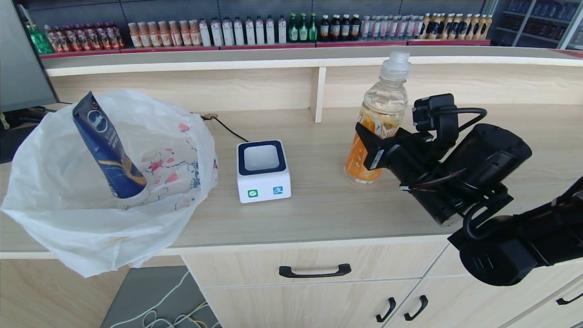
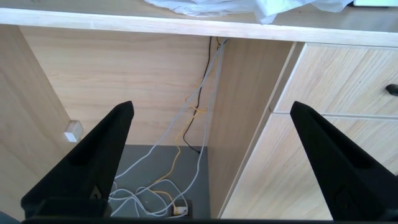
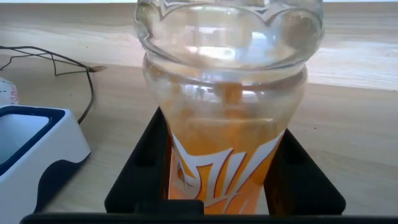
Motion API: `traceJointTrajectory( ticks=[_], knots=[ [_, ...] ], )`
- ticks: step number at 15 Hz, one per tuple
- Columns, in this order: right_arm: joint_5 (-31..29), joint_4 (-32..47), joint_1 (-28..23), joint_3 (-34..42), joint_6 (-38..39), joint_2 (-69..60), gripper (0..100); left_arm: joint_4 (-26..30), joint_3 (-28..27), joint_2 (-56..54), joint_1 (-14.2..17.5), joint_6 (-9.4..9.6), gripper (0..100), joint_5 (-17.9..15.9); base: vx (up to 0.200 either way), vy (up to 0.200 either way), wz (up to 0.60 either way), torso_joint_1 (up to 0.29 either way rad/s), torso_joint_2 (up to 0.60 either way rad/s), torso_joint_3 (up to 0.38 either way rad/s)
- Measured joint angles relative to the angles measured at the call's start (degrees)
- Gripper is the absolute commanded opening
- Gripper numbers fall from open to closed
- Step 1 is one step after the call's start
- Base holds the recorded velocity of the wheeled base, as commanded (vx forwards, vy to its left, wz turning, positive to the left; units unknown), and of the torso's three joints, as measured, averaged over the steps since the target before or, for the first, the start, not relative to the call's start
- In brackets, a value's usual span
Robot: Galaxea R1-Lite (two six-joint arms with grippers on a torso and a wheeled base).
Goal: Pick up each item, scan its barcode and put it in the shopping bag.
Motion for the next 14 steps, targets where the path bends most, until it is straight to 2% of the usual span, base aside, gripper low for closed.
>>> traceJointTrajectory(
  ticks=[7,14],
  knots=[
    [-0.1,-0.2,-0.1,1.7,-1.5,-3.8,0,0.0,0.0,0.0,0.0,0.0,100,0.0,0.0,0.0,0.0,0.0,0.0,0.0],
    [0.0,-0.2,0.2,13.9,-3.3,-15.2,0,0.0,0.0,0.0,0.0,0.02,100,0.0,0.0,0.0,0.0,0.0,0.0,0.0]
  ],
)
